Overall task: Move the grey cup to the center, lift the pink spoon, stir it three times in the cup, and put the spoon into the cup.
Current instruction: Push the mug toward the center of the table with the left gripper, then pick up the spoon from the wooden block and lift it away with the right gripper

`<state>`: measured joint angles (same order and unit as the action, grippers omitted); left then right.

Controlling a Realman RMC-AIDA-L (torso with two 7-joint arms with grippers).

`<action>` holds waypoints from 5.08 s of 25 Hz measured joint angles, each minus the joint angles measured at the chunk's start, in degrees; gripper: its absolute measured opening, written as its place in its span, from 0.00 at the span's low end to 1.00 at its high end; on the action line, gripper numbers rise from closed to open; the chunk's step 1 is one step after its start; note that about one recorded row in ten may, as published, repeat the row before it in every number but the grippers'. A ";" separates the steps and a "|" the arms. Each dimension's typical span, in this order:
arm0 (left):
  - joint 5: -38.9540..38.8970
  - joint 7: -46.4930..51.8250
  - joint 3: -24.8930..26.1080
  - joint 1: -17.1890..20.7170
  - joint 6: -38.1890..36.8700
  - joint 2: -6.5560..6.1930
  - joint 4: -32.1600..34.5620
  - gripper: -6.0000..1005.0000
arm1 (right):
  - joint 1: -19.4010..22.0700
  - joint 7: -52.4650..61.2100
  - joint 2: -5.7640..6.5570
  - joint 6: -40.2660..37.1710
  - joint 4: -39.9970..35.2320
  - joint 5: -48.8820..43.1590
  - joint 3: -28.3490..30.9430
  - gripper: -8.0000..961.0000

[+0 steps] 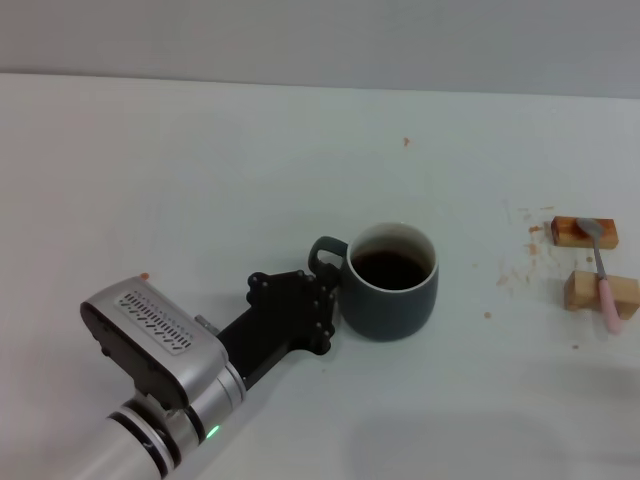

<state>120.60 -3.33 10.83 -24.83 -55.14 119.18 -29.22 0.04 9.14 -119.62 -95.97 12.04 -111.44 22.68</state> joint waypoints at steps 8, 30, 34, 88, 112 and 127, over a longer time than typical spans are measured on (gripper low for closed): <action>-0.03 -0.39 2.43 1.66 -0.76 -0.23 0.72 0.00 | 0.12 -0.05 0.00 0.00 0.00 0.00 -0.10 0.78; -0.34 -0.62 12.37 10.46 -13.31 -0.60 7.00 0.00 | 0.47 0.10 0.09 -0.20 0.01 0.20 -3.05 0.78; -0.42 -0.60 12.62 10.97 -14.91 -0.65 8.62 0.00 | -0.41 0.00 0.09 -0.02 0.00 0.26 -2.84 0.78; -0.02 -0.45 12.63 10.16 -14.99 -0.44 9.27 0.00 | -4.65 -0.44 -0.17 20.18 6.71 0.17 -6.73 0.78; -0.02 -0.41 12.64 10.08 -14.99 -0.44 9.27 0.00 | -4.43 -0.44 -0.08 20.56 6.77 0.53 -6.35 0.78; -0.02 -0.40 12.63 10.20 -14.99 -0.44 9.27 0.00 | -4.54 -0.44 -0.08 21.40 6.73 1.41 -6.16 0.78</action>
<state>120.59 -3.73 23.47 -14.64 -70.13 118.74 -19.95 -4.51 8.70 -119.70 -74.57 18.77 -110.03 16.52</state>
